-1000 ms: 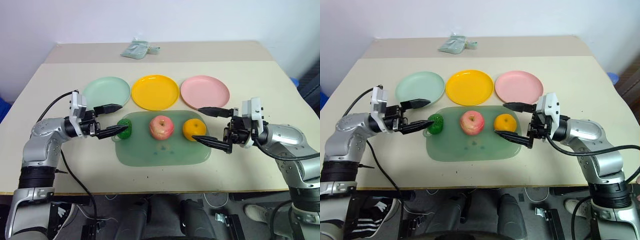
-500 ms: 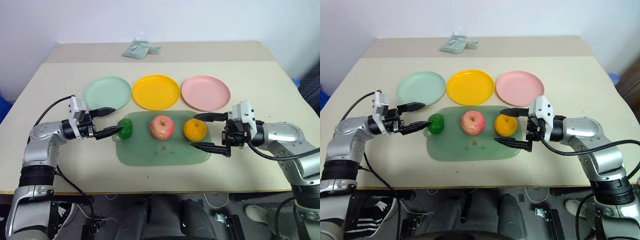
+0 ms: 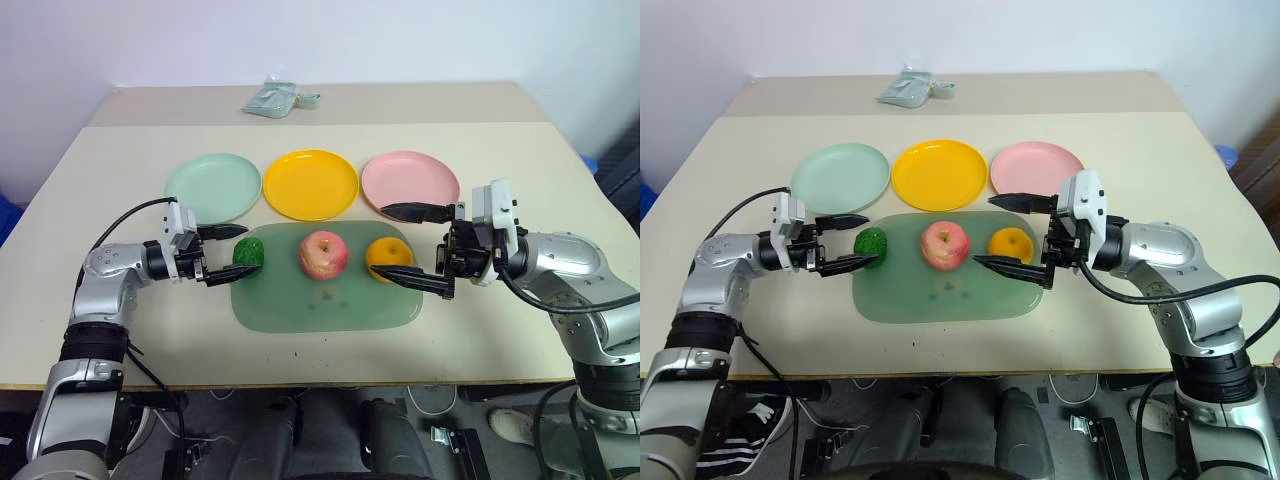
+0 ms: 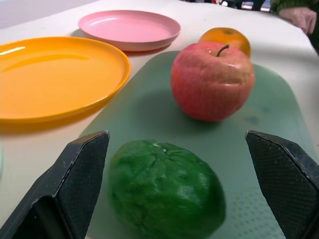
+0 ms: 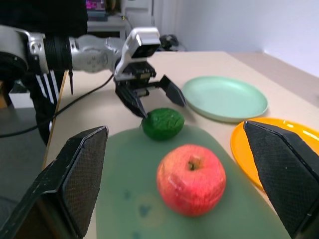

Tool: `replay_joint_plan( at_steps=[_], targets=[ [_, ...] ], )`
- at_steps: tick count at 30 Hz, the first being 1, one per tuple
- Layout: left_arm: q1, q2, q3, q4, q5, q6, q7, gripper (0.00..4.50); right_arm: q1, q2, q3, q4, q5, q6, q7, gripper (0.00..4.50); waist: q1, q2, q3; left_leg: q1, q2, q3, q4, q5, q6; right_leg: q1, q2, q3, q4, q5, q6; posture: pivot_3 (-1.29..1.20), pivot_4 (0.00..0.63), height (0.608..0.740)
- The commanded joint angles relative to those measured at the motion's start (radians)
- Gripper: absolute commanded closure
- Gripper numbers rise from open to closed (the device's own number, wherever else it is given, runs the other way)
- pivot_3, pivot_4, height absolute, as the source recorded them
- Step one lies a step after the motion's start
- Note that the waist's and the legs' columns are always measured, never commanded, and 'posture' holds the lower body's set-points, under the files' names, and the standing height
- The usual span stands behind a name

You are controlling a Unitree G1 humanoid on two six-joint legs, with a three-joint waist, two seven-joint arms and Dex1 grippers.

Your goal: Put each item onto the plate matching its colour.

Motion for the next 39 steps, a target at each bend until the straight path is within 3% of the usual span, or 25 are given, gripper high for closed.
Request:
replay_joint_plan(
  at_steps=[1, 21, 26, 35, 39],
  targets=[
    [-0.034, -0.002, 0.006, 0.027, 0.006, -0.030, -0.010, 0.00, -0.001, 0.005, -0.034, -0.048, 0.019, -0.022, -0.009, 0.04, 0.000, 0.000, 0.000, 0.000, 0.000, 0.000, 0.000, 0.000, 0.000, 0.000, 0.000, 0.000, 0.000, 0.000, 0.000, 0.00, 0.150, 0.740],
    [-0.086, -0.030, -0.023, 0.180, 0.102, -0.161, -0.002, 0.00, 0.023, -0.004, -0.043, -0.061, 0.008, -0.021, -0.019, 0.04, -0.001, 0.000, 0.000, 0.000, 0.000, 0.001, 0.001, 0.000, 0.000, 0.001, 0.001, 0.000, 0.000, 0.001, 0.001, 0.00, 0.150, 0.740],
    [-0.078, -0.027, -0.030, 0.170, 0.098, -0.139, -0.023, 1.51, 0.025, -0.008, -0.045, -0.063, 0.004, -0.022, -0.022, 0.00, -0.001, 0.000, 0.000, 0.000, 0.000, 0.001, 0.001, 0.000, 0.000, 0.000, 0.001, 0.000, 0.000, 0.001, 0.002, 0.00, 0.150, 0.740],
    [-0.090, -0.021, 0.026, 0.160, 0.047, -0.135, -0.006, 1.57, 0.022, -0.011, -0.047, -0.058, 0.002, -0.023, -0.023, 0.00, -0.002, 0.000, 0.000, 0.000, 0.000, 0.001, 0.001, 0.000, 0.000, 0.000, 0.001, 0.000, 0.000, 0.002, 0.002, 0.00, 0.150, 0.740],
    [-0.231, -0.034, 0.138, 0.282, 0.044, -0.169, 0.266, 1.57, 0.011, -0.002, -0.044, -0.048, 0.001, -0.025, -0.027, 0.00, 0.003, -0.001, 0.000, 0.000, 0.000, -0.001, 0.002, 0.000, 0.000, 0.001, 0.002, 0.000, 0.000, 0.002, 0.002, 0.00, 0.150, 0.740]
  ],
)
